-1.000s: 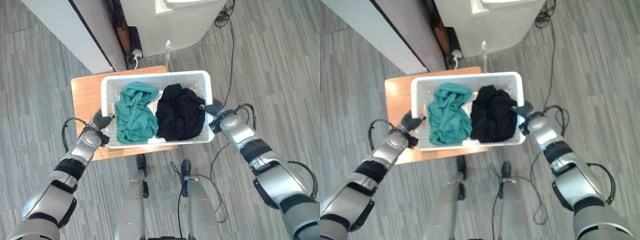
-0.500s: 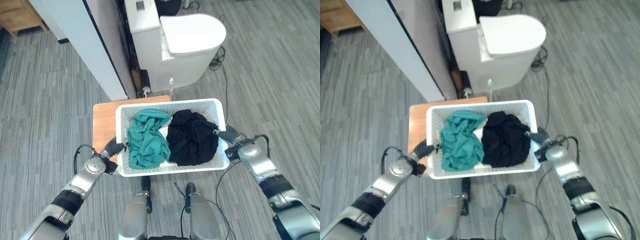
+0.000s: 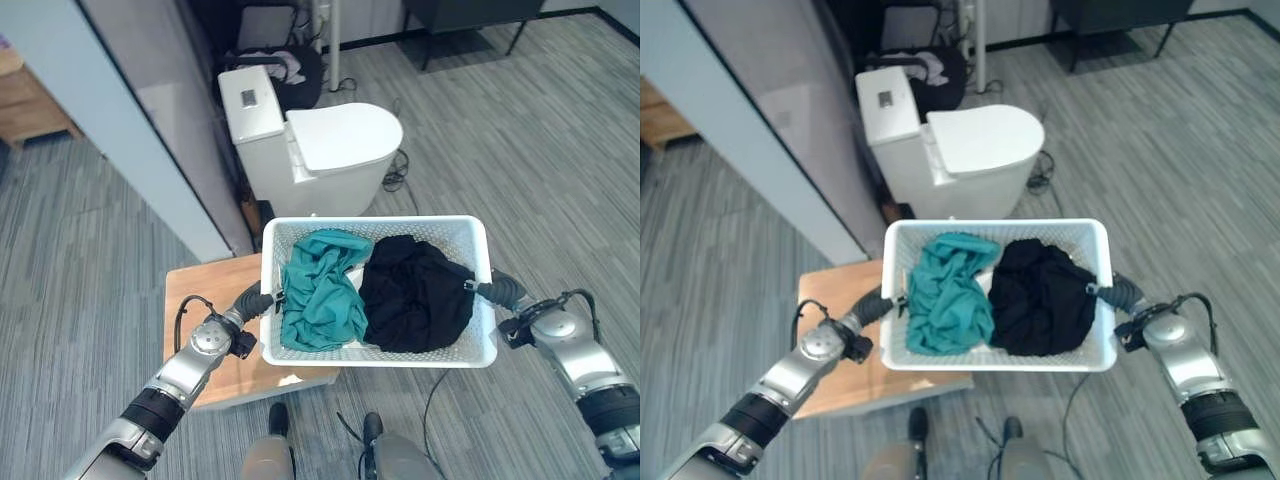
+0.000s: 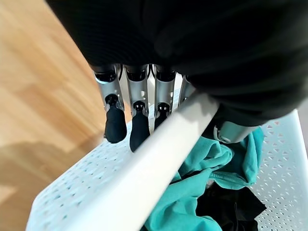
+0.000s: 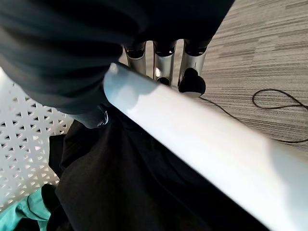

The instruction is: Grab the laundry basket,head to the washer,open it,put in the laundry and shut it.

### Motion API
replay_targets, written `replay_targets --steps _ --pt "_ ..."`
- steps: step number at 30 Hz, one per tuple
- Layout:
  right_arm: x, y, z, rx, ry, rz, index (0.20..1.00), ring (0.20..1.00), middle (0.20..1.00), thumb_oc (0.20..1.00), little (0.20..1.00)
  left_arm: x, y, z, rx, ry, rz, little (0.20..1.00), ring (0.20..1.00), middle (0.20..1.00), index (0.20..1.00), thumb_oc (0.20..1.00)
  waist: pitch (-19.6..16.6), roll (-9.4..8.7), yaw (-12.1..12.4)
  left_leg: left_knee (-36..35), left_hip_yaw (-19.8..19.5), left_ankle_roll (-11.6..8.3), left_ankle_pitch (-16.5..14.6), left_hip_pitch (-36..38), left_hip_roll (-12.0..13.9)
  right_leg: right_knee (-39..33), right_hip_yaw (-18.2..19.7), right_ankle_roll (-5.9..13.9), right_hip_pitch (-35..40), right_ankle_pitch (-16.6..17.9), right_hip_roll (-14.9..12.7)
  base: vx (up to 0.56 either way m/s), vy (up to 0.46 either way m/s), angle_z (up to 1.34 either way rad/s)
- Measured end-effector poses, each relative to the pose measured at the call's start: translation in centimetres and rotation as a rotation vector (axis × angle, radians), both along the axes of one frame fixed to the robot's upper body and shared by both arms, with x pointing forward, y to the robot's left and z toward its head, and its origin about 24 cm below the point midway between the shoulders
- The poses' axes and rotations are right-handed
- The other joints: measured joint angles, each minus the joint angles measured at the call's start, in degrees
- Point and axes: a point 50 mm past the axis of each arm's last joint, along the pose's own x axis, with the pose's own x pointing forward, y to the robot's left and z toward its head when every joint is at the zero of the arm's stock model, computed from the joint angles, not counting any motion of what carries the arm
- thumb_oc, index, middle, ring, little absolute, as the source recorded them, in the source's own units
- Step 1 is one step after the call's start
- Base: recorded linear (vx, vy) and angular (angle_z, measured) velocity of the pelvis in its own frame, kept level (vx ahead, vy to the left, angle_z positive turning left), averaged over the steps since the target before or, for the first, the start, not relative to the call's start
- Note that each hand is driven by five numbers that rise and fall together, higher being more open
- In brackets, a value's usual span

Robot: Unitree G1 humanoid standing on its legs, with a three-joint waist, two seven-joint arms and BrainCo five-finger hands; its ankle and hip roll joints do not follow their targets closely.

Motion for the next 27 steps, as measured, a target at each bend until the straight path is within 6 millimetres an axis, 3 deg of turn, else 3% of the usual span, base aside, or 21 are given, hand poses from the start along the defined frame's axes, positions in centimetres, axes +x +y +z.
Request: replay_targets --steps 1,2,4,5,6,8,9,10,11,12,13,14,16,17,18,20,21,24,25,26,27 --pt "0.1 0.1 0.0 0.004 0.003 0.004 0.200 0.200 0.200 0.200 0.200 0.0 0.0 0.0 0.001 0.000 0.001 0.200 0.200 0.200 0.200 0.200 -0.1 0.03 -0.1 1.4 -1.9 -0.13 -0.5 0.7 -0.8 0.1 2.2 0.60 -0.5 0.7 -0.2 -0.18 0.257 -1.22" --pt "0.8 0.6 0.1 0.000 0.004 0.017 0.200 0.200 0.200 0.200 0.200 0.0 0.5 -0.1 0.013 0.003 0.013 0.200 0.200 0.200 0.200 0.200 0.0 -0.06 0.3 4.2 -6.1 1.13 -1.9 0.4 -1.8 1.4 5.6 1.91 -1.9 1.6 -0.3 -0.21 0.307 -1.46" --pt "1.3 0.8 0.4 -0.016 0.003 0.032 0.200 0.200 0.200 0.200 0.200 0.0 0.7 -0.4 0.020 0.016 0.018 0.200 0.200 0.200 0.200 0.200 -0.3 0.20 1.2 4.8 -11.2 1.59 -5.6 1.8 -4.0 2.3 10.2 2.25 -3.2 1.8 -1.1 -0.12 0.193 -1.48" --pt "1.2 0.3 0.7 -0.032 0.002 0.024 0.200 0.200 0.200 0.200 0.200 0.1 0.2 -0.5 0.006 0.016 0.007 0.200 0.200 0.200 0.200 0.200 -1.6 2.49 0.4 5.2 -11.7 1.38 -8.1 1.4 -4.5 2.2 11.7 2.67 -4.1 1.5 -0.6 -0.14 0.238 -1.16" --pt "1.1 -0.1 0.7 -0.039 0.008 0.012 0.200 0.200 0.200 0.200 0.200 0.4 -0.2 -0.3 0.001 0.006 -0.002 0.200 0.200 0.200 0.200 0.200 -2.3 3.52 -1.3 6.0 -10.1 0.67 -10.7 1.7 -4.7 2.9 13.1 3.52 -5.2 1.4 -0.1 -0.32 0.404 -1.07" --pt "1.3 0.1 0.5 -0.022 0.007 0.004 0.200 0.200 0.200 0.200 0.200 1.3 -0.2 0.1 0.015 -0.009 0.004 0.200 0.200 0.200 0.200 0.200 -2.4 2.12 -1.8 6.2 -5.1 2.30 -12.4 2.3 -7.8 4.6 17.4 6.24 -9.4 4.1 -1.5 -0.39 0.314 -1.38" --pt "1.5 0.3 0.4 -0.013 0.006 0.001 0.200 0.200 0.200 0.200 0.200 1.5 0.0 0.1 0.035 -0.005 0.004 0.200 0.200 0.200 0.200 0.200 -2.5 2.10 -0.9 5.2 -2.0 2.81 -12.0 2.9 -7.5 4.8 14.5 6.60 -10.8 5.2 -2.6 -0.36 0.130 -1.81" --pt "1.3 0.1 0.0 -0.014 0.020 -0.005 0.200 0.200 0.200 0.200 0.200 1.7 0.0 0.3 0.051 -0.007 -0.010 0.200 0.200 0.200 0.200 0.200 -2.4 1.41 -0.6 3.5 1.4 3.72 -11.4 4.4 -9.8 4.4 6.8 3.94 -12.4 7.4 -5.8 -0.35 0.085 -1.26" --pt "1.0 -0.3 -0.3 -0.010 0.028 -0.020 0.200 0.200 0.200 0.200 0.200 1.8 -0.3 0.4 0.048 -0.013 -0.024 0.200 0.200 0.200 0.200 0.200 -2.5 1.40 -1.4 4.2 2.0 4.76 -12.0 3.6 -10.3 3.3 3.2 3.79 -12.4 7.8 -8.4 -0.37 0.060 -0.90" --pt "0.4 -0.7 -1.1 -0.005 0.052 -0.040 0.200 0.200 0.200 0.200 0.200 1.9 -0.8 0.6 0.046 -0.018 -0.040 0.200 0.200 0.200 0.200 0.200 -2.7 1.97 -2.6 4.8 3.3 6.27 -11.6 2.7 -10.7 3.2 -5.9 1.70 -12.4 5.6 -12.2 -0.31 0.029 -0.27" --pt "0.1 -0.8 -1.5 -0.005 0.067 -0.044 0.200 0.200 0.200 0.200 0.200 1.9 -0.9 0.6 0.044 -0.019 -0.043 0.200 0.200 0.200 0.200 0.200 -2.9 2.84 -2.8 5.1 3.3 7.09 -11.9 2.4 -10.1 5.2 -9.4 0.81 -13.5 3.7 -13.5 -0.24 -0.011 -0.42" --pt "-0.4 -0.6 -2.4 0.006 0.095 -0.045 0.200 0.200 0.200 0.200 0.200 1.9 -0.8 0.6 0.048 -0.018 -0.038 0.200 0.200 0.200 0.200 0.200 -3.1 3.59 -2.7 5.8 5.5 6.71 -11.2 1.0 -8.0 16.4 -9.8 1.76 -17.1 0.1 -13.1 -0.15 -0.073 -0.52" --pt "-0.8 -0.3 -3.5 0.031 0.133 -0.037 0.200 0.200 0.200 0.200 0.200 1.8 -0.1 0.3 0.069 -0.001 -0.028 0.200 0.200 0.200 0.200 0.200 -3.2 3.25 -1.1 4.5 8.6 6.49 -10.1 1.4 -5.7 26.0 -10.7 2.40 -16.5 -4.5 -12.2 -0.09 -0.114 -0.75" --pt "-0.9 -0.4 -3.7 0.035 0.143 -0.040 0.200 0.200 0.200 0.200 0.200 1.7 -0.1 0.2 0.068 0.004 -0.029 0.200 0.200 0.200 0.200 0.200 -3.3 3.20 -0.3 3.9 9.8 6.21 -9.8 1.9 -4.8 27.4 -11.8 2.87 -14.8 -5.7 -12.2 -0.11 -0.217 -0.82" --pt "-0.9 -0.2 -3.9 0.042 0.148 -0.040 0.200 0.200 0.200 0.200 0.200 1.6 -0.1 0.1 0.069 0.007 -0.029 0.200 0.200 0.200 0.200 0.200 -3.4 2.87 0.7 3.9 10.7 5.72 -9.8 2.3 -4.1 26.1 -13.7 3.87 -10.6 -7.1 -12.3 -0.08 -0.160 -0.75" --pt "-0.8 0.2 -4.3 0.059 0.149 -0.038 0.200 0.200 0.200 0.200 0.200 1.6 0.3 0.1 0.079 0.008 -0.019 0.200 0.200 0.200 0.200 0.200 -4.3 0.56 1.9 3.3 12.5 5.01 -9.3 2.5 -3.9 20.0 -15.2 3.37 -4.7 -6.7 -13.5 -0.09 -0.295 -0.81" --pt "-0.1 0.6 -4.3 0.075 0.144 -0.042 0.200 0.200 0.200 0.200 0.200 1.4 0.6 -0.1 0.086 0.012 -0.008 0.200 0.200 0.200 0.200 0.200 -4.9 0.69 2.9 1.9 12.9 3.74 -8.5 2.5 -2.3 10.5 -15.1 2.95 -1.5 -7.3 -9.5 -0.09 -0.337 -0.82" --pt "0.5 1.0 -4.0 0.056 0.148 -0.020 0.200 0.200 0.200 0.200 0.200 0.9 1.2 -0.6 0.068 0.020 0.016 0.200 0.200 0.200 0.200 0.200 -5.7 0.84 3.6 0.9 13.5 4.56 -5.1 2.4 0.7 4.7 -12.2 0.73 -1.7 -2.9 -5.1 -0.10 -0.424 -0.92" --pt "1.1 1.6 -3.7 0.039 0.141 0.001 0.200 0.200 0.200 0.200 0.200 0.5 1.5 -1.1 0.059 0.032 0.042 0.200 0.200 0.200 0.200 0.200 -5.9 0.07 3.7 5.7 13.1 3.93 -4.7 0.2 2.6 2.2 -11.3 -1.45 -1.7 -0.6 -3.1 -0.06 -0.423 -1.03" --pt "1.0 1.6 -3.8 0.035 0.144 0.004 0.200 0.200 0.200 0.200 0.200 0.4 1.6 -1.3 0.057 0.037 0.051 0.200 0.200 0.200 0.200 0.200 -6.3 -0.78 3.9 7.3 13.3 3.07 -3.8 -1.0 3.1 1.0 -10.7 -1.55 -1.6 -0.2 -2.3 -0.08 -0.510 -0.55" --pt "0.6 1.4 -4.3 0.031 0.164 0.000 0.200 0.200 0.200 0.200 0.200 0.3 1.2 -1.8 0.031 0.052 0.069 0.200 0.200 0.200 0.200 0.200 -6.9 -1.62 2.8 6.8 10.5 -0.63 -1.0 -1.1 3.6 0.7 -12.1 -1.89 -1.2 0.0 -1.9 -0.05 -0.236 -0.05"
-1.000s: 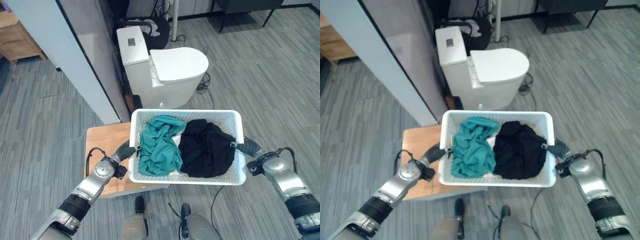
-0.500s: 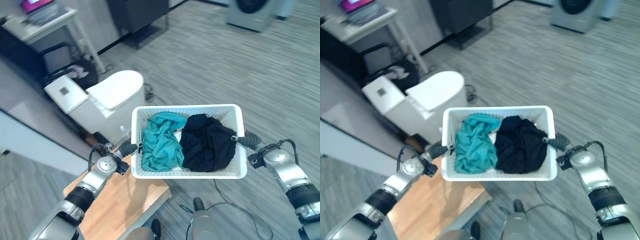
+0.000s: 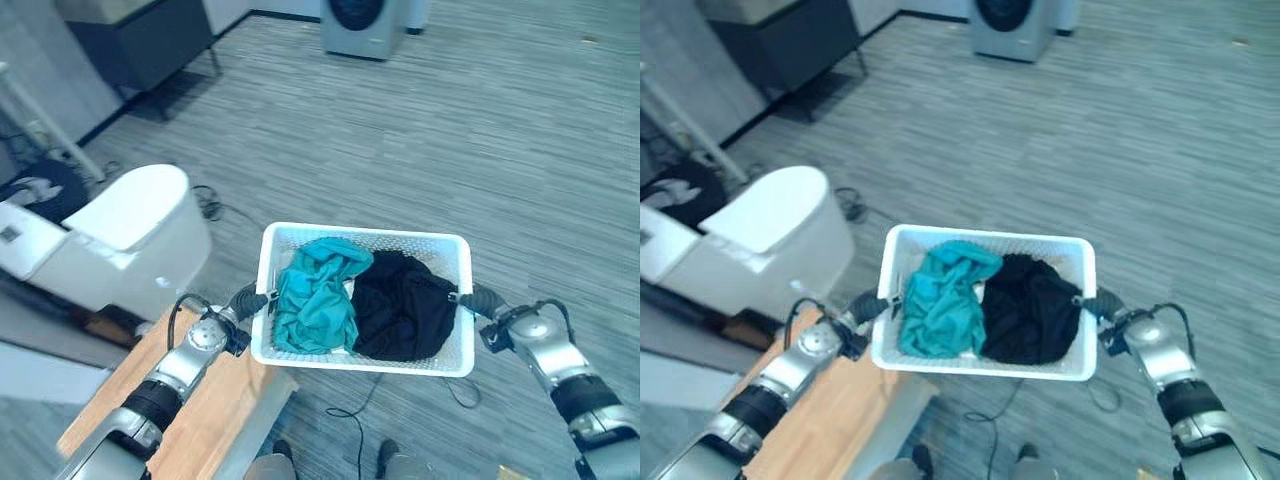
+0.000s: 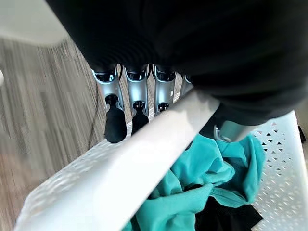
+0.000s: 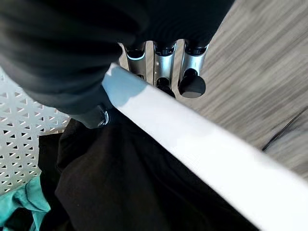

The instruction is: Grab the laundry basket,head to the washer,open it,put in the laundry and shut it.

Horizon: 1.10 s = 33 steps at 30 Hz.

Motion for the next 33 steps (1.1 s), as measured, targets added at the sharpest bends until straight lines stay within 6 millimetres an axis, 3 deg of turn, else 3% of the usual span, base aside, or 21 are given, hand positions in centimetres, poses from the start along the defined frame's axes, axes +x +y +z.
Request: replay_targets --steps 2,4,6,7,9,13,16,17,18,20,22,26,28,29,31,33 --pt "-0.2 0.0 -0.1 -0.002 0.005 0.004 0.200 0.200 0.200 0.200 0.200 -0.3 0.1 -0.3 -0.005 0.009 0.009 0.200 0.200 0.200 0.200 0.200 -0.5 -0.78 0.1 -2.8 -0.3 0.51 1.4 1.7 1.2 -2.4 0.2 -1.12 1.1 0.8 1.8 -0.08 -0.312 -0.03" --pt "-0.1 0.1 0.1 -0.002 -0.004 0.008 0.200 0.200 0.200 0.200 0.200 -0.3 0.1 -0.3 -0.011 0.003 0.020 0.200 0.200 0.200 0.200 0.200 -0.4 -1.21 0.1 2.1 -1.4 0.08 1.6 -1.5 2.8 -5.2 -0.3 -2.85 2.3 2.4 3.0 -0.10 -0.212 -0.01" --pt "0.0 0.1 0.2 0.000 -0.008 0.007 0.200 0.200 0.200 0.200 0.200 -0.4 0.1 -0.4 -0.011 0.008 0.021 0.200 0.200 0.200 0.200 0.200 -0.2 -1.76 0.5 -1.4 -5.4 -0.44 0.9 -3.0 0.3 -5.8 -0.2 -3.30 2.5 2.7 2.5 -0.13 -0.232 0.01" --pt "0.3 0.2 0.3 -0.001 -0.007 0.009 0.200 0.200 0.200 0.200 0.200 -0.4 0.1 -0.5 -0.014 0.007 0.024 0.200 0.200 0.200 0.200 0.200 -0.1 -0.61 0.8 -3.7 -8.4 0.15 5.0 -2.7 -1.5 -5.7 -0.1 -3.29 2.5 2.7 3.5 -0.07 -0.232 0.05" --pt "0.2 0.4 -0.1 -0.005 0.011 0.010 0.200 0.200 0.200 0.200 0.200 -0.4 0.1 -0.4 -0.011 0.004 0.029 0.200 0.200 0.200 0.200 0.200 -0.1 -0.73 1.0 -4.6 -13.1 -1.65 6.7 -2.5 -1.7 -6.2 -0.1 -3.27 2.8 2.7 3.9 -0.02 -0.146 0.05" --pt "0.2 0.3 -0.3 0.023 0.012 -0.009 0.200 0.200 0.200 0.200 0.200 -0.1 0.1 -0.1 -0.009 -0.004 0.028 0.200 0.200 0.200 0.200 0.200 0.1 -0.13 0.8 -2.5 -13.0 -2.12 7.2 -3.8 -1.9 -9.9 0.0 -2.61 4.5 3.2 4.2 0.01 -0.104 0.06" --pt "-0.1 0.1 -0.5 0.025 0.016 -0.023 0.200 0.200 0.200 0.200 0.200 0.2 -0.3 -0.1 -0.008 -0.004 0.027 0.200 0.200 0.200 0.200 0.200 0.7 -0.34 0.8 4.5 -13.7 -2.58 7.5 -7.1 -2.5 -10.6 0.3 -4.05 5.4 2.8 4.3 0.05 -0.080 0.14" --pt "-0.2 0.1 -0.7 0.025 0.020 -0.026 0.200 0.200 0.200 0.200 0.200 0.2 -0.3 -0.1 -0.007 -0.006 0.027 0.200 0.200 0.200 0.200 0.200 0.9 -0.73 0.9 6.4 -14.7 -3.24 8.1 -8.3 -3.3 -10.6 0.2 -4.48 5.8 2.7 3.7 0.11 -0.055 0.26" --pt "-0.2 0.1 -0.7 0.034 0.017 -0.032 0.200 0.200 0.200 0.200 0.200 0.3 -0.3 -0.1 -0.007 -0.008 0.027 0.200 0.200 0.200 0.200 0.200 1.4 -1.72 0.9 7.1 -15.7 -2.98 5.4 -9.5 -5.7 -10.7 0.3 -5.11 5.8 2.6 2.1 0.12 -0.011 0.04" --pt "-0.1 0.2 -0.5 0.046 0.004 -0.037 0.200 0.200 0.200 0.200 0.200 0.3 -0.3 0.0 -0.006 -0.013 0.032 0.200 0.200 0.200 0.200 0.200 1.7 -1.86 1.6 1.4 -15.0 -0.25 3.5 -9.3 -11.1 -11.0 1.2 -5.66 5.2 3.1 1.0 0.23 -0.013 -0.11" --pt "-0.1 0.4 -0.6 0.054 0.005 -0.037 0.200 0.200 0.200 0.200 0.200 0.3 -0.1 0.0 -0.001 -0.012 0.038 0.200 0.200 0.200 0.200 0.200 1.6 -1.50 2.2 -4.4 -14.8 0.11 3.2 -9.2 -13.3 -11.3 2.5 -5.96 5.2 3.3 1.7 0.22 -0.037 -0.19" --pt "-0.1 1.1 -1.4 0.075 0.017 -0.049 0.200 0.200 0.200 0.200 0.200 0.2 0.5 -0.6 0.012 0.012 0.060 0.200 0.200 0.200 0.200 0.200 1.9 -1.08 5.1 -8.9 -18.0 -0.54 3.7 -12.0 -13.3 -12.1 6.0 -4.82 5.9 2.4 3.5 0.29 -0.061 -0.51" --pt "-0.4 1.4 -2.2 0.057 0.050 -0.039 0.200 0.200 0.200 0.200 0.200 0.0 0.6 -1.2 0.014 0.036 0.071 0.200 0.200 0.200 0.200 0.200 1.8 1.47 5.2 -8.1 -16.9 -0.61 2.8 -11.5 -10.4 -14.1 7.7 -2.69 9.4 1.0 5.8 0.41 0.019 -0.61" --pt "-0.4 1.7 -2.4 0.062 0.053 -0.032 0.200 0.200 0.200 0.200 0.200 -0.1 1.0 -1.2 0.022 0.038 0.082 0.200 0.200 0.200 0.200 0.200 1.7 1.78 6.5 -8.5 -15.4 1.64 4.8 -10.4 -9.5 -13.8 9.6 -1.51 9.8 0.1 6.2 0.63 0.043 -0.85" --pt "-0.5 2.9 -3.1 0.098 0.063 -0.022 0.200 0.200 0.200 0.200 0.200 0.2 2.1 -0.8 0.054 0.026 0.104 0.200 0.200 0.200 0.200 0.200 2.1 -0.93 6.0 -7.4 -13.9 4.35 2.5 -9.3 -11.3 -5.1 10.0 0.79 8.9 -5.0 5.5 0.49 0.047 -0.47" --pt "-0.5 3.9 -3.6 0.132 0.069 -0.016 0.200 0.200 0.200 0.200 0.200 0.0 3.1 -0.6 0.078 0.022 0.120 0.200 0.200 0.200 0.200 0.200 1.6 -3.77 7.2 -6.7 -10.4 6.63 0.2 -7.1 -13.9 11.5 11.2 3.78 5.2 -11.4 4.1 0.29 0.035 -0.49"
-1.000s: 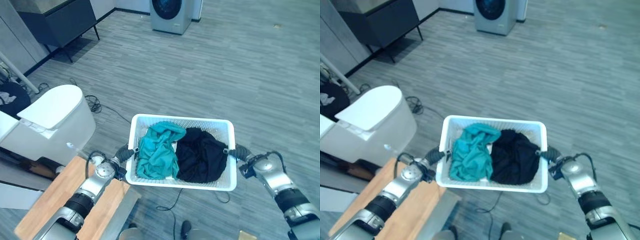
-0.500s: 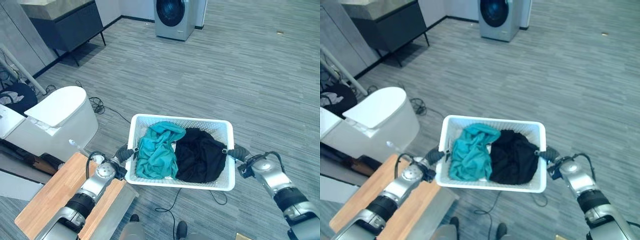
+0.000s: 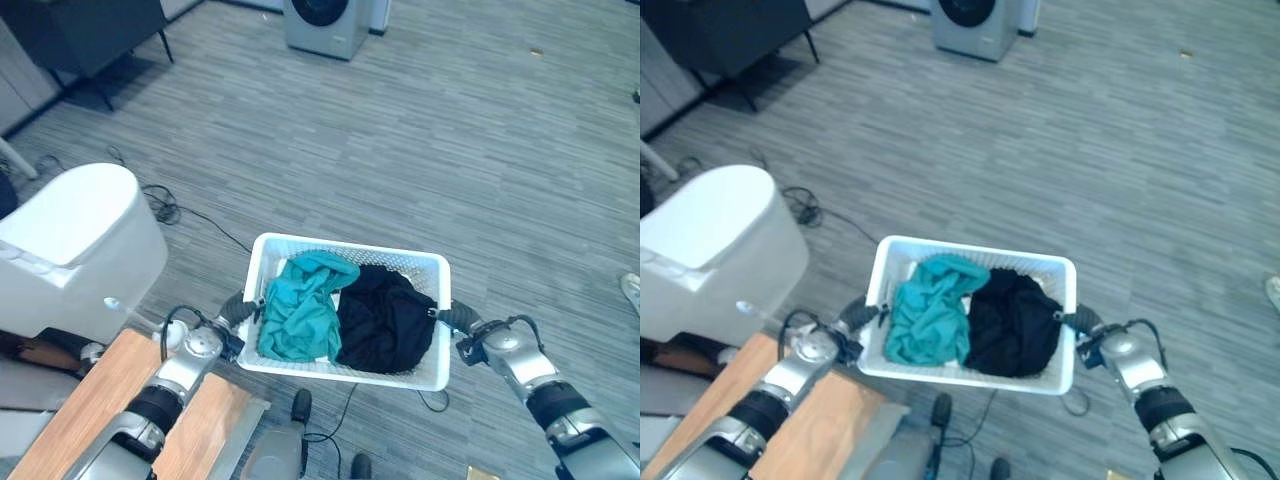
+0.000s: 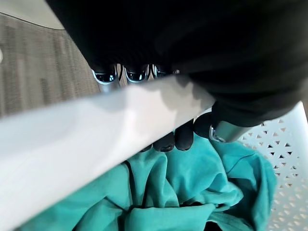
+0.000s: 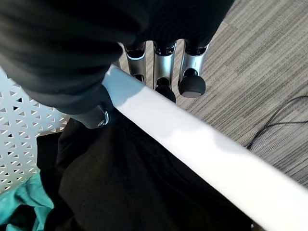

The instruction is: Grab the laundry basket,head to the washer,open it,put in the laundry and shut it.

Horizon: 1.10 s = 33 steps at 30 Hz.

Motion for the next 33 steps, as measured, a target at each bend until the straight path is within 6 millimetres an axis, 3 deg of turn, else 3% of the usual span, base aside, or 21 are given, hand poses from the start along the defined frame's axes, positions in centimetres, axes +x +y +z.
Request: replay_targets --steps 1,2,3,4,6,8,10,12,15,17,19,20,21,22,23,25,26,28,30,32,33 --pt "0.0 0.3 -0.1 0.010 0.000 0.001 0.200 0.200 0.200 0.200 0.200 0.1 0.3 0.2 0.004 -0.004 0.005 0.200 0.200 0.200 0.200 0.200 0.2 -0.46 0.2 0.3 0.8 0.88 0.2 1.2 -0.9 8.6 0.3 4.24 -2.1 -1.2 -0.8 0.41 0.057 -0.26" --pt "-0.2 0.4 -0.4 0.018 0.006 -0.001 0.200 0.200 0.200 0.200 0.200 0.3 0.3 0.5 0.007 -0.016 0.005 0.200 0.200 0.200 0.200 0.200 0.2 -0.98 0.0 0.6 0.9 0.81 0.1 2.3 -2.1 15.1 -0.1 5.35 -3.9 -1.3 -1.2 0.56 0.092 0.03" --pt "-0.2 0.4 -0.2 0.028 -0.001 -0.001 0.200 0.200 0.200 0.200 0.200 0.4 0.4 0.8 0.016 -0.028 0.000 0.200 0.200 0.200 0.200 0.200 0.4 -1.16 -0.4 1.3 -0.3 2.66 -2.7 4.1 -2.9 20.8 -0.3 8.10 -5.1 2.9 -1.0 0.56 0.089 0.09" --pt "-0.1 0.6 0.0 0.040 -0.019 -0.007 0.200 0.200 0.200 0.200 0.200 0.5 0.5 0.9 0.017 -0.032 0.002 0.200 0.200 0.200 0.200 0.200 1.1 -1.57 -0.8 1.5 -1.1 4.25 -3.9 5.6 -3.9 27.4 0.1 8.65 -7.7 4.5 -1.5 0.52 0.054 0.37" --pt "-0.5 0.2 -0.1 0.040 -0.032 -0.030 0.200 0.200 0.200 0.200 0.200 0.7 0.1 1.1 -0.004 -0.043 0.007 0.200 0.200 0.200 0.200 0.200 2.7 -0.67 -3.6 1.7 -4.3 5.11 -5.7 10.3 -4.4 37.8 -1.1 6.30 -14.6 3.9 -1.3 0.46 -0.034 0.73" --pt "-0.4 0.0 0.1 0.042 -0.041 -0.039 0.200 0.200 0.200 0.200 0.200 0.9 -0.2 1.3 -0.009 -0.050 -0.004 0.200 0.200 0.200 0.200 0.200 3.1 -0.02 -5.8 1.6 -6.5 4.97 -6.4 12.0 -3.8 33.8 -3.4 2.27 -19.4 2.1 -1.9 0.45 -0.120 0.73" --pt "-0.5 -0.4 0.4 0.039 -0.048 -0.050 0.200 0.200 0.200 0.200 0.200 1.5 -0.6 2.0 0.009 -0.070 -0.029 0.200 0.200 0.200 0.200 0.200 3.1 0.94 -8.7 1.8 -10.5 3.54 -8.2 13.4 -3.0 16.1 -4.7 -0.98 -22.7 3.4 -2.4 0.48 -0.215 0.90" --pt "-0.5 -0.5 0.3 0.039 -0.046 -0.053 0.200 0.200 0.200 0.200 0.200 1.7 -0.8 2.1 0.013 -0.076 -0.033 0.200 0.200 0.200 0.200 0.200 2.9 1.33 -9.1 1.8 -10.4 2.32 -9.1 14.3 -2.8 5.2 -4.8 -1.92 -23.6 7.0 -3.1 0.45 -0.223 0.52" --pt "-0.7 -1.0 0.3 0.028 -0.043 -0.061 0.200 0.200 0.200 0.200 0.200 2.0 -1.5 1.5 -0.001 -0.057 -0.021 0.200 0.200 0.200 0.200 0.200 2.3 3.39 -10.4 1.9 -12.8 0.86 -12.5 16.6 -1.7 -9.3 0.0 -0.45 -25.9 15.4 -6.2 0.50 -0.278 0.38" --pt "-1.2 -0.9 -0.3 0.026 -0.017 -0.057 0.200 0.200 0.200 0.200 0.200 1.6 -1.3 0.2 0.007 -0.014 -0.002 0.200 0.200 0.200 0.200 0.200 2.1 3.91 -10.3 2.0 -12.1 -1.14 -15.3 21.6 -0.3 -17.9 -0.9 -0.38 -23.6 19.8 -8.7 0.46 -0.308 0.18" --pt "-2.5 -1.3 -1.6 0.024 0.035 -0.072 0.200 0.200 0.200 0.200 0.200 1.2 -1.9 -0.4 0.018 0.007 -0.027 0.200 0.200 0.200 0.200 0.200 0.0 3.69 -10.4 2.0 -12.0 -4.17 -17.5 25.7 1.9 -15.8 -5.2 0.14 -19.7 21.8 -8.9 0.45 -0.284 0.36" --pt "-2.8 -1.7 -2.0 0.016 0.056 -0.089 0.200 0.200 0.200 0.200 0.200 1.0 -2.6 -0.9 -0.001 0.018 -0.029 0.200 0.200 0.200 0.200 0.200 -1.4 5.94 -10.6 2.4 -12.3 -5.37 -18.2 27.5 4.8 -11.4 -7.6 0.29 -20.1 22.1 -6.9 0.51 -0.335 0.30" --pt "-2.8 -2.0 -2.1 0.008 0.063 -0.093 0.200 0.200 0.200 0.200 0.200 0.8 -2.9 -1.2 -0.012 0.022 -0.028 0.200 0.200 0.200 0.200 0.200 -2.2 6.52 -10.3 4.8 -11.2 -5.73 -18.1 27.5 6.0 -9.6 -7.7 -1.31 -19.6 23.4 -5.5 0.39 -0.364 0.10" --pt "-2.5 -2.0 -1.7 0.006 0.052 -0.093 0.200 0.200 0.200 0.200 0.200 0.5 -3.0 -1.6 -0.028 0.029 -0.013 0.200 0.200 0.200 0.200 0.200 -2.8 7.13 -10.3 14.4 -10.1 -6.12 -17.8 23.5 7.1 -7.7 -7.9 -4.58 -19.1 21.7 -3.7 0.18 -0.328 -0.06" --pt "-2.4 -2.2 -1.4 0.002 0.042 -0.095 0.200 0.200 0.200 0.200 0.200 0.4 -3.0 -1.8 -0.029 0.038 -0.011 0.200 0.200 0.200 0.200 0.200 -3.0 6.80 -10.2 27.2 -9.8 -7.04 -15.5 18.8 7.7 -7.6 -8.1 -6.23 -17.8 20.9 -2.9 0.30 -0.527 -0.18" --pt "-1.9 -2.5 -0.6 -0.014 0.015 -0.087 0.200 0.200 0.200 0.200 0.200 0.5 -3.1 -1.7 -0.031 0.034 -0.013 0.200 0.200 0.200 0.200 0.200 -3.0 5.44 -10.2 46.2 -7.5 -5.41 -9.0 7.3 10.4 -6.2 -9.3 -10.36 -15.3 16.6 -0.1 0.41 -0.621 0.01" --pt "-1.9 -2.5 -0.6 -0.017 0.010 -0.090 0.200 0.200 0.200 0.200 0.200 0.9 -3.2 -1.2 -0.031 0.020 -0.020 0.200 0.200 0.200 0.200 0.200 -2.4 4.14 -10.2 49.5 -6.5 -4.74 -7.1 3.4 11.1 -6.4 -9.9 -12.55 -13.3 14.6 0.8 0.45 -0.458 0.22" --pt "-1.9 -2.3 -0.7 -0.015 0.003 -0.106 0.200 0.200 0.200 0.200 0.200 1.2 -3.3 -0.9 -0.026 0.011 -0.024 0.200 0.200 0.200 0.200 0.200 -0.8 0.68 -10.0 53.1 -2.3 -2.89 -7.2 -4.3 13.4 -8.3 -11.5 -13.59 -8.1 12.2 2.0 0.38 -0.164 0.30" --pt "-1.8 -2.2 -0.6 -0.016 -0.007 -0.113 0.200 0.200 0.200 0.200 0.200 1.1 -3.2 -1.0 -0.023 0.022 -0.024 0.200 0.200 0.200 0.200 0.200 -1.3 -1.15 -9.5 49.6 1.8 -2.35 -7.8 -11.0 13.4 -11.8 -12.7 -12.36 -4.2 11.7 2.9 0.36 -0.044 0.15" --pt "-1.5 -2.3 0.0 -0.023 -0.027 -0.106 0.200 0.200 0.200 0.200 0.200 1.2 -3.2 -0.8 -0.023 0.011 -0.025 0.200 0.200 0.200 0.200 0.200 -1.7 -1.54 -8.5 35.2 3.8 -3.16 -7.5 -12.8 10.8 -14.9 -11.7 -10.67 -1.5 11.4 3.7 0.45 0.034 -0.29" --pt "-1.3 -2.2 0.3 -0.023 -0.039 -0.098 0.200 0.200 0.200 0.200 0.200 1.4 -3.0 -0.5 -0.018 0.000 -0.025 0.200 0.200 0.200 0.200 0.200 -1.8 -0.95 -7.2 21.0 4.7 -3.64 -5.6 -12.1 9.3 -16.7 -11.1 -10.72 0.7 11.9 4.9 0.32 0.045 -0.41"
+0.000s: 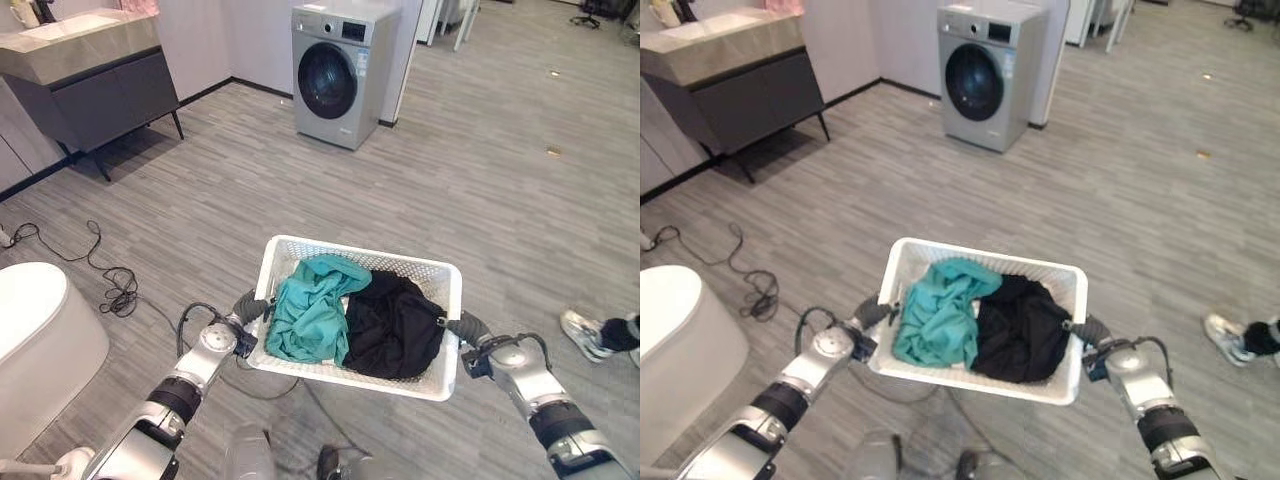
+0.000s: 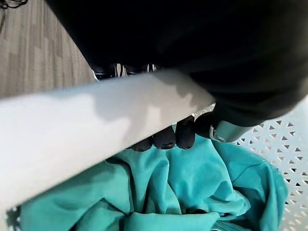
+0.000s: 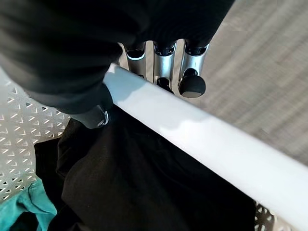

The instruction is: Grab the laundry basket,head to the washer,open it,put in the laundry and shut it.

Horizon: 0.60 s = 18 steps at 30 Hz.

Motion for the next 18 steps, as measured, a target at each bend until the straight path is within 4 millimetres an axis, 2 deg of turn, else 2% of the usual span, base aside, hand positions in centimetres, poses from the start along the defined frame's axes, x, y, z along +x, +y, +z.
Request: replay_targets --steps 1,2,3,4,5,6,7,8,9,10,11,12,13,14,15,16,17,18 --pt "0.0 0.1 0.0 0.000 0.001 0.003 0.200 0.200 0.200 0.200 0.200 0.1 0.2 0.2 0.005 -0.004 0.000 0.200 0.200 0.200 0.200 0.200 -0.2 0.36 0.1 -5.7 0.4 -0.28 1.3 0.5 0.0 -1.5 -0.2 -0.73 1.3 0.9 0.9 0.50 0.071 -0.44" --pt "-0.1 0.6 -0.3 0.002 0.011 0.022 0.200 0.200 0.200 0.200 0.200 0.2 0.7 0.3 0.020 -0.009 0.006 0.200 0.200 0.200 0.200 0.200 -0.2 0.80 0.3 -15.0 0.0 -1.12 3.3 1.3 -0.2 -3.7 -0.1 -0.67 4.2 0.7 2.6 0.34 0.049 -0.17" --pt "-0.1 0.9 -0.5 0.011 0.017 0.027 0.200 0.200 0.200 0.200 0.200 0.2 0.9 0.4 0.026 -0.009 0.011 0.200 0.200 0.200 0.200 0.200 -0.3 0.93 0.5 -18.1 -1.0 -1.39 3.8 1.1 -0.4 -4.4 0.1 -0.04 5.2 -0.1 3.4 0.64 0.103 -0.26" --pt "-0.1 1.1 -0.6 0.014 0.020 0.032 0.200 0.200 0.200 0.200 0.200 0.2 1.1 0.4 0.024 -0.009 0.015 0.200 0.200 0.200 0.200 0.200 -0.3 1.03 0.8 -20.3 -2.7 -1.17 4.5 0.7 -0.7 -4.4 0.1 -0.66 6.0 -0.2 4.2 0.51 0.105 -0.32" --pt "-0.1 1.3 -0.7 0.016 0.023 0.036 0.200 0.200 0.200 0.200 0.200 0.1 1.3 0.2 0.016 0.003 0.027 0.200 0.200 0.200 0.200 0.200 -0.3 0.81 1.6 -21.6 -4.5 -1.10 5.0 0.1 -1.6 -4.9 1.5 0.50 7.0 -1.8 4.2 0.67 0.161 -0.41" --pt "0.2 1.5 -0.7 0.015 0.023 0.039 0.200 0.200 0.200 0.200 0.200 0.0 1.5 0.0 0.014 0.014 0.036 0.200 0.200 0.200 0.200 0.200 0.0 0.92 1.6 -22.4 -4.9 -0.95 5.5 -0.2 -2.0 -5.1 2.3 0.03 8.1 -2.1 4.6 0.65 0.215 -0.35" --pt "0.3 1.8 -1.0 0.015 0.036 0.044 0.200 0.200 0.200 0.200 0.200 -0.1 1.7 -0.3 0.018 0.024 0.043 0.200 0.200 0.200 0.200 0.200 0.4 0.67 1.8 -21.9 -4.3 -0.20 6.2 -0.2 -2.0 -5.2 3.7 1.26 9.6 -2.9 4.6 0.58 0.220 -0.30" --pt "0.1 1.9 -1.2 0.018 0.045 0.048 0.200 0.200 0.200 0.200 0.200 -0.3 2.0 -0.4 0.027 0.033 0.047 0.200 0.200 0.200 0.200 0.200 0.7 0.41 2.0 -21.1 -3.9 1.45 7.3 -0.1 -2.4 -5.1 3.8 1.73 11.0 -3.2 4.6 0.66 0.262 -0.36" --pt "0.1 2.2 -1.3 0.019 0.050 0.061 0.200 0.200 0.200 0.200 0.200 -0.4 2.3 -0.6 0.034 0.039 0.049 0.200 0.200 0.200 0.200 0.200 0.9 0.46 2.2 -20.0 -1.7 3.19 7.5 1.1 -2.8 -4.0 5.0 3.23 12.2 -4.3 4.5 0.58 0.255 -0.34" --pt "0.0 2.2 -1.4 0.017 0.052 0.064 0.200 0.200 0.200 0.200 0.200 -0.5 2.3 -0.7 0.035 0.042 0.050 0.200 0.200 0.200 0.200 0.200 1.0 1.16 2.3 -20.5 -1.4 5.13 7.5 2.7 -2.8 -3.2 5.1 3.78 13.3 -4.6 5.2 0.66 0.305 -0.33" --pt "-0.3 2.1 -1.6 0.018 0.060 0.062 0.200 0.200 0.200 0.200 0.200 -0.6 2.3 -0.8 0.040 0.047 0.044 0.200 0.200 0.200 0.200 0.200 1.0 1.61 2.2 -19.5 -0.8 6.84 6.2 5.3 -3.3 -1.2 6.0 4.24 15.1 -6.0 5.1 0.63 0.314 -0.27" --pt "-0.4 2.4 -1.7 0.031 0.057 0.064 0.200 0.200 0.200 0.200 0.200 -0.6 2.6 -0.6 0.048 0.042 0.049 0.200 0.200 0.200 0.200 0.200 1.0 1.47 2.3 -18.8 -1.2 7.64 8.1 7.8 -3.9 4.4 6.4 4.44 14.8 -8.7 4.8 0.42 0.215 -0.16" --pt "-0.6 2.8 -1.9 0.041 0.059 0.067 0.200 0.200 0.200 0.200 0.200 -0.5 2.9 -0.5 0.053 0.037 0.054 0.200 0.200 0.200 0.200 0.200 0.7 0.13 1.7 -18.2 -0.9 7.99 7.8 7.9 -4.7 8.3 6.1 5.05 13.7 -10.1 3.5 0.38 0.215 -0.06" --pt "-0.9 2.8 -1.7 0.052 0.045 0.065 0.200 0.200 0.200 0.200 0.200 -0.4 3.0 -0.2 0.057 0.028 0.051 0.200 0.200 0.200 0.200 0.200 0.0 -0.92 1.3 -18.0 -0.8 8.27 8.0 8.6 -5.9 18.6 5.9 5.64 9.2 -10.7 1.5 0.48 0.288 0.03" --pt "-0.8 2.8 -1.5 0.059 0.033 0.060 0.200 0.200 0.200 0.200 0.200 -0.4 3.0 -0.2 0.056 0.024 0.049 0.200 0.200 0.200 0.200 0.200 0.1 -1.67 1.2 -16.6 -0.6 9.91 7.0 9.5 -8.2 28.1 6.0 6.86 6.0 -9.7 -1.1 0.65 0.371 0.02" --pt "-0.8 2.7 -1.5 0.058 0.029 0.057 0.200 0.200 0.200 0.200 0.200 -0.4 2.8 -0.2 0.052 0.024 0.049 0.200 0.200 0.200 0.200 0.200 0.1 -1.90 1.0 -15.2 -0.7 11.60 6.4 9.9 -9.5 33.0 5.9 7.57 4.5 -8.5 -2.5 0.59 0.338 0.08" --pt "-1.0 2.4 -1.5 0.057 0.027 0.043 0.200 0.200 0.200 0.200 0.200 -0.4 2.5 -0.2 0.046 0.021 0.041 0.200 0.200 0.200 0.200 0.200 0.2 -2.00 0.7 -13.5 -0.9 13.94 3.0 11.7 -12.0 44.3 5.7 7.78 0.0 -3.0 -6.1 0.29 0.158 0.04" --pt "-0.9 2.4 -1.4 0.051 0.023 0.044 0.200 0.200 0.200 0.200 0.200 -0.4 2.5 -0.1 0.046 0.018 0.042 0.200 0.200 0.200 0.200 0.200 0.4 -1.69 0.7 -13.8 -1.0 12.84 4.0 13.3 -12.6 49.3 4.5 7.09 -2.4 -2.6 -8.5 0.44 0.157 -0.06"
